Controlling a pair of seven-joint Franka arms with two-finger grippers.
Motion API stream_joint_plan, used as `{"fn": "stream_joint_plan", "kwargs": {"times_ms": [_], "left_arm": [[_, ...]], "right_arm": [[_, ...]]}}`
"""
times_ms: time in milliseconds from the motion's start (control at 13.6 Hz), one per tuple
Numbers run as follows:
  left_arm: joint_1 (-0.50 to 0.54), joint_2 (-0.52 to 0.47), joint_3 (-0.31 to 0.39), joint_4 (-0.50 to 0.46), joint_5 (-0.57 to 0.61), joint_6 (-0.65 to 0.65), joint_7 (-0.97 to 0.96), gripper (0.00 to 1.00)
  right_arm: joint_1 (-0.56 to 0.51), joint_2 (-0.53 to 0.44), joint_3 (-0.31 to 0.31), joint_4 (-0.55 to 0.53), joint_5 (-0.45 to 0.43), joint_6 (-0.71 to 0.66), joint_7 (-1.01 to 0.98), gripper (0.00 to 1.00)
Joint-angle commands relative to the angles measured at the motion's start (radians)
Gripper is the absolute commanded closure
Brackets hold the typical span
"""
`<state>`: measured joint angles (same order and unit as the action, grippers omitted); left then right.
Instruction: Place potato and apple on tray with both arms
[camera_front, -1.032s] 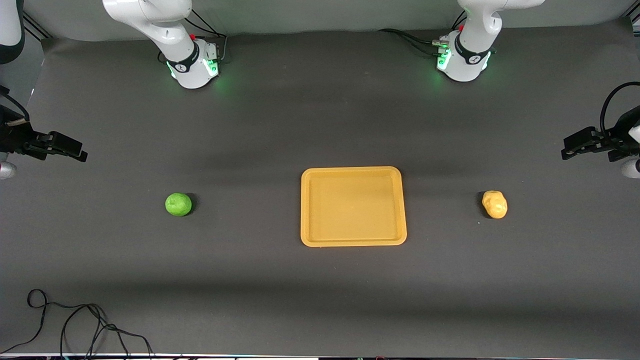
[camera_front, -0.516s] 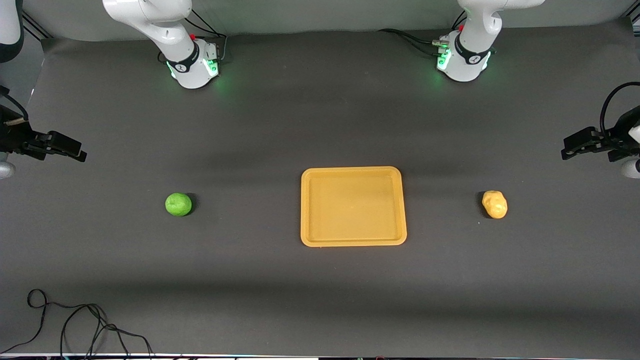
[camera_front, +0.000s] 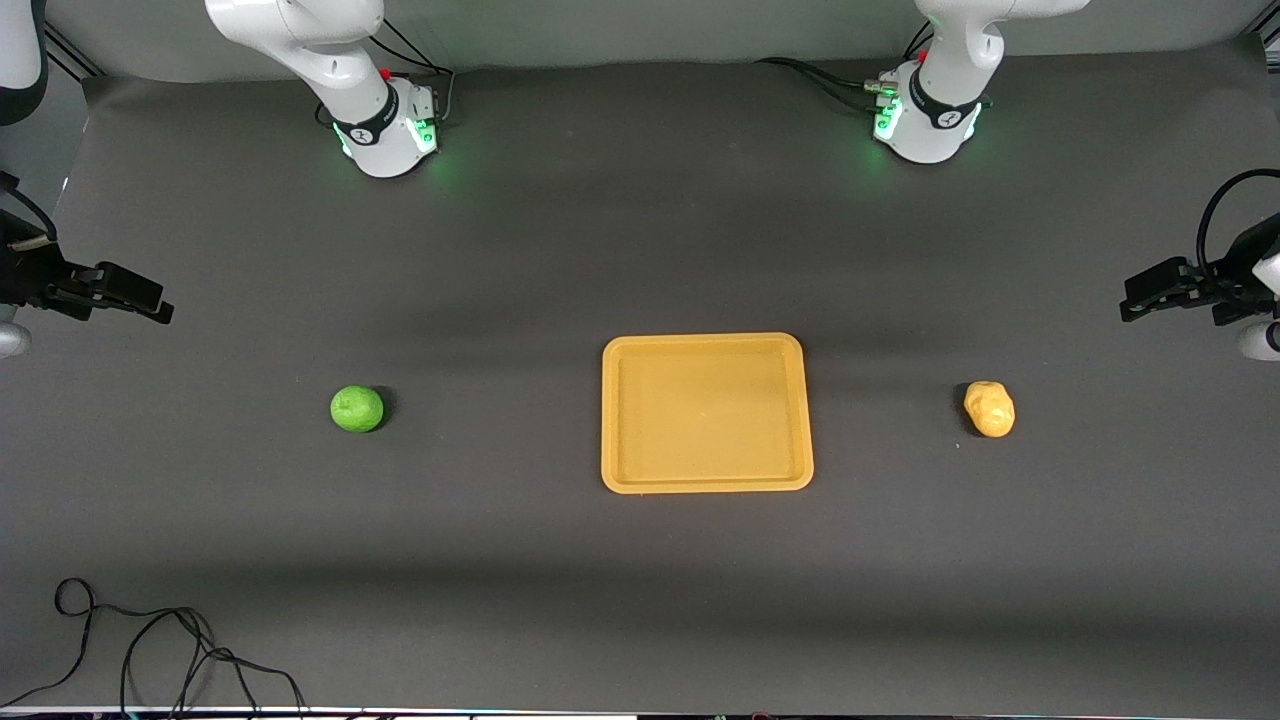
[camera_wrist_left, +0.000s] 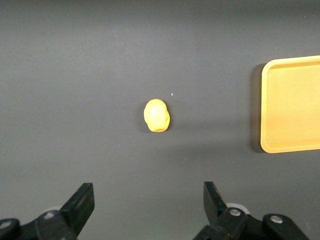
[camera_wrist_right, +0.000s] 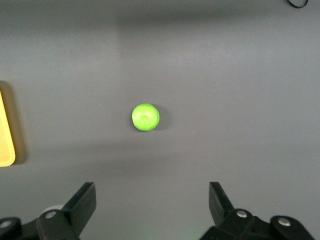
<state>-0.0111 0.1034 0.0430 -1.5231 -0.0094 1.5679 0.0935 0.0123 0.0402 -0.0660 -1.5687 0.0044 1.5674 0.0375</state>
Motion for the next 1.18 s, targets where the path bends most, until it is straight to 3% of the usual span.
{"fn": "stream_joint_plan", "kwargs": {"times_ms": [0, 295, 590, 811, 1106], "left_arm": [[-0.018, 0.083, 0.011, -0.006, -0.008, 0.065, -0.015, 0.02], [-0.021, 0.249, 0.009, -0.054, -0.011, 0.338, -0.014, 0.03], [-0.023, 0.331, 0.008, -0.054, -0.011, 0.449, -0.008, 0.02], [-0.024, 0.337, 0.006, -0.094, -0.012, 0.501, -0.006, 0.02], [-0.024, 0.348, 0.006, -0.196, -0.012, 0.667, -0.006, 0.03]], "right_arm": [[0.006, 0.000, -0.006, 0.012, 0.005, -0.012, -0.019, 0.00], [0.006, 0.000, -0.006, 0.012, 0.005, -0.009, -0.018, 0.00], [0.006, 0.000, -0.006, 0.012, 0.005, -0.006, -0.018, 0.00], [0.006, 0.001, -0.006, 0.010, 0.005, -0.004, -0.018, 0.00], [0.006, 0.001, -0.006, 0.010, 0.003, -0.003, -0.018, 0.00]]}}
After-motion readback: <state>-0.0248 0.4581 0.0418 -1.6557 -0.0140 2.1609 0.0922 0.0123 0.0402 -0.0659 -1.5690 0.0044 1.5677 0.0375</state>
